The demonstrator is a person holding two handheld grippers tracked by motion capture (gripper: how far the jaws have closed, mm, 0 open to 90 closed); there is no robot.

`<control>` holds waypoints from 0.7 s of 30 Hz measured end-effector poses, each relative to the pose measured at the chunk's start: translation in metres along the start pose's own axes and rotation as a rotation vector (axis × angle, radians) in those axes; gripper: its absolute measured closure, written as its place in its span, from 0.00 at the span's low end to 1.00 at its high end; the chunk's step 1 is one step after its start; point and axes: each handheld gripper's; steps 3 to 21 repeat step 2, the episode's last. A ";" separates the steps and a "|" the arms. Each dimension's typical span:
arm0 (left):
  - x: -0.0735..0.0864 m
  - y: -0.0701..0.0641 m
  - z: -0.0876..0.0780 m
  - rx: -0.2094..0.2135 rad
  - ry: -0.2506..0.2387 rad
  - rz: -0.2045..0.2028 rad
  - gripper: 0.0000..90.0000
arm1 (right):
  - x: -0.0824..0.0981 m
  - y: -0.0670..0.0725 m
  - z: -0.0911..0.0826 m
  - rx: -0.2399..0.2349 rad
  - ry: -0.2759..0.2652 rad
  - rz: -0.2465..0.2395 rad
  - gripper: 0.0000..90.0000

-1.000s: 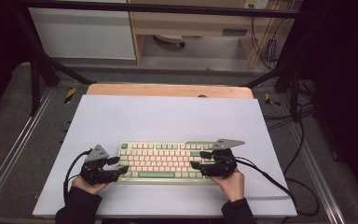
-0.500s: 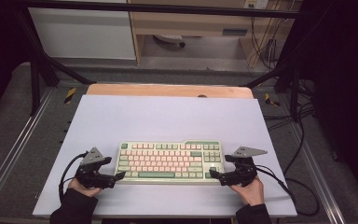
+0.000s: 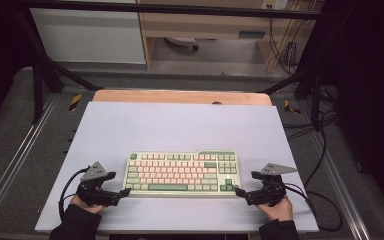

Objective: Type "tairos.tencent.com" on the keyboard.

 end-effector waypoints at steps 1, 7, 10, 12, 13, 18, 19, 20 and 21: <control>0.000 0.000 0.000 0.002 0.000 0.002 0.15 | 0.000 0.000 0.000 -0.003 -0.005 -0.002 0.04; 0.000 -0.001 0.000 0.001 -0.001 0.005 0.15 | 0.000 0.000 0.000 -0.004 -0.007 -0.001 0.03; 0.000 -0.001 0.000 0.001 -0.001 0.005 0.15 | 0.000 0.000 0.000 -0.004 -0.007 -0.001 0.03; 0.000 -0.001 0.000 0.001 -0.001 0.005 0.15 | 0.000 0.000 0.000 -0.004 -0.007 -0.001 0.03; 0.000 -0.001 0.000 0.001 -0.001 0.005 0.15 | 0.000 0.000 0.000 -0.004 -0.007 -0.001 0.03; 0.000 -0.001 0.000 0.001 -0.001 0.005 0.15 | 0.000 0.000 0.000 -0.004 -0.007 -0.001 0.03; 0.000 -0.001 0.000 0.001 -0.001 0.005 0.15 | 0.000 0.000 0.000 -0.004 -0.007 -0.001 0.03; 0.000 -0.001 0.000 0.001 -0.001 0.005 0.15 | 0.000 0.000 0.000 -0.004 -0.007 -0.001 0.03; 0.000 -0.001 0.000 0.001 -0.001 0.005 0.15 | 0.000 0.000 0.000 -0.004 -0.007 -0.001 0.03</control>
Point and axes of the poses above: each handheld gripper's, and its own axes: z roughly forward along the jaws, x roughly out of its underside, y roughly to its left, and after that the axes turned 13 degrees about z, right-handed
